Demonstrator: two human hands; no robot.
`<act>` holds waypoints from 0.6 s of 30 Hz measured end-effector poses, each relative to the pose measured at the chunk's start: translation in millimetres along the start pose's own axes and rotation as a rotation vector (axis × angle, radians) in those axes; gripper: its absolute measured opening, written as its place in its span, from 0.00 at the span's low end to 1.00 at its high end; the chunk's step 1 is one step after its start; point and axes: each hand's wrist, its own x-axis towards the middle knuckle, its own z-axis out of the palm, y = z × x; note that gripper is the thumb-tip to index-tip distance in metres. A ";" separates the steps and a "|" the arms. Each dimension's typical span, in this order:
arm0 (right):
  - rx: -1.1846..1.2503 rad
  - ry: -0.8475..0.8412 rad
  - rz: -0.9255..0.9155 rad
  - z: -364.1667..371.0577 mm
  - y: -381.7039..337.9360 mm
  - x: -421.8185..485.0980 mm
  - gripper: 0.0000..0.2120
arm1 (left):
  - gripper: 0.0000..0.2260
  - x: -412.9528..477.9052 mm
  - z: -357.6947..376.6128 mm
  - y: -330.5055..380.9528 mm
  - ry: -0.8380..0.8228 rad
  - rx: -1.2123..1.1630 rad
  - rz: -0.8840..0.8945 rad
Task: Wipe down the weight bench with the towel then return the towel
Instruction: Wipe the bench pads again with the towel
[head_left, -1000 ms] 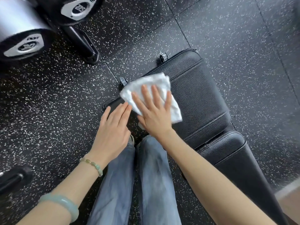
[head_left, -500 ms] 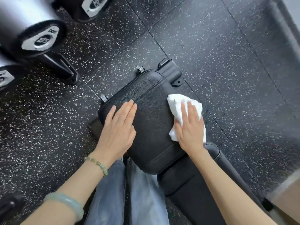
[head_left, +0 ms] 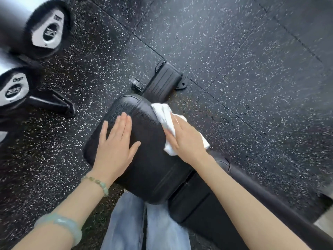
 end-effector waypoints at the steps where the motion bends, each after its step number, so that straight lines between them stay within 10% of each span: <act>1: -0.053 -0.003 -0.026 -1.2 12.3 -16.5 0.27 | 0.32 0.8 -2.3 1.0 -0.014 0.015 -0.004; 18: 0.079 -0.056 -0.028 2.4 -11.2 30.3 0.27 | 0.28 5.5 -11.9 0.4 -0.043 0.022 0.022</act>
